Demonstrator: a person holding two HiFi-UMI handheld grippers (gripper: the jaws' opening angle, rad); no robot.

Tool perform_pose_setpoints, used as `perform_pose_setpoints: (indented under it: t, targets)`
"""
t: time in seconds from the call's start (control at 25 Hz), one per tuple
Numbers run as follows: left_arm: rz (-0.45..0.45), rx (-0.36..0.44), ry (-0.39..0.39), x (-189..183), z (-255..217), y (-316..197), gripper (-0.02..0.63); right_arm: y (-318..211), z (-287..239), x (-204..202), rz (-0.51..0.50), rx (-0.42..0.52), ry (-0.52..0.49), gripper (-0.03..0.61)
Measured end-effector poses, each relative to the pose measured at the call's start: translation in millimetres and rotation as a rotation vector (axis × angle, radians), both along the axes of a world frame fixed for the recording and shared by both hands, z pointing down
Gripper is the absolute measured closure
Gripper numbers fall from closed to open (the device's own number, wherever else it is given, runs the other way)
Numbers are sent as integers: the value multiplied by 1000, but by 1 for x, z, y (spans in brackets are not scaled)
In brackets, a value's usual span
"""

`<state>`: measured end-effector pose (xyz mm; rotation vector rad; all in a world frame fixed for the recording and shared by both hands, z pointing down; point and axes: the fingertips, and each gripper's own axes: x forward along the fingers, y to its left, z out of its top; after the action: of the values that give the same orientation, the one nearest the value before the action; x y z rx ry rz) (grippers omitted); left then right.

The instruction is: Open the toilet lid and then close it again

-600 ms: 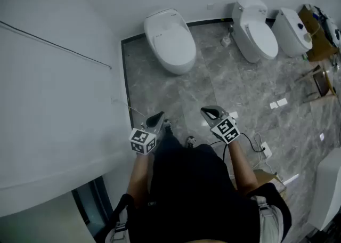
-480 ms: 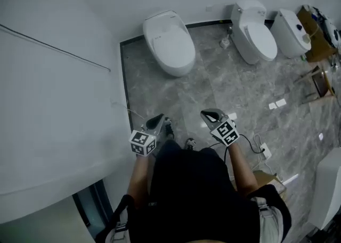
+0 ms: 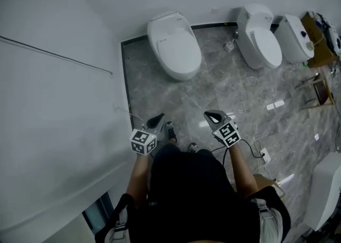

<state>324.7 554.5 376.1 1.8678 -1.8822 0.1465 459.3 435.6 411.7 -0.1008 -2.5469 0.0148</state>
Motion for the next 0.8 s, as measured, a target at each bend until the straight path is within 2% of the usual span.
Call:
perform_pose_setpoints:
  t: [0.36, 0.8]
  targets:
    - [72, -1, 27, -101, 5, -41, 600, -29, 4, -91, 63, 19, 39, 575]
    - [127, 23, 43, -164, 10, -65, 600, -47, 10, -140, 152, 42, 55, 575]
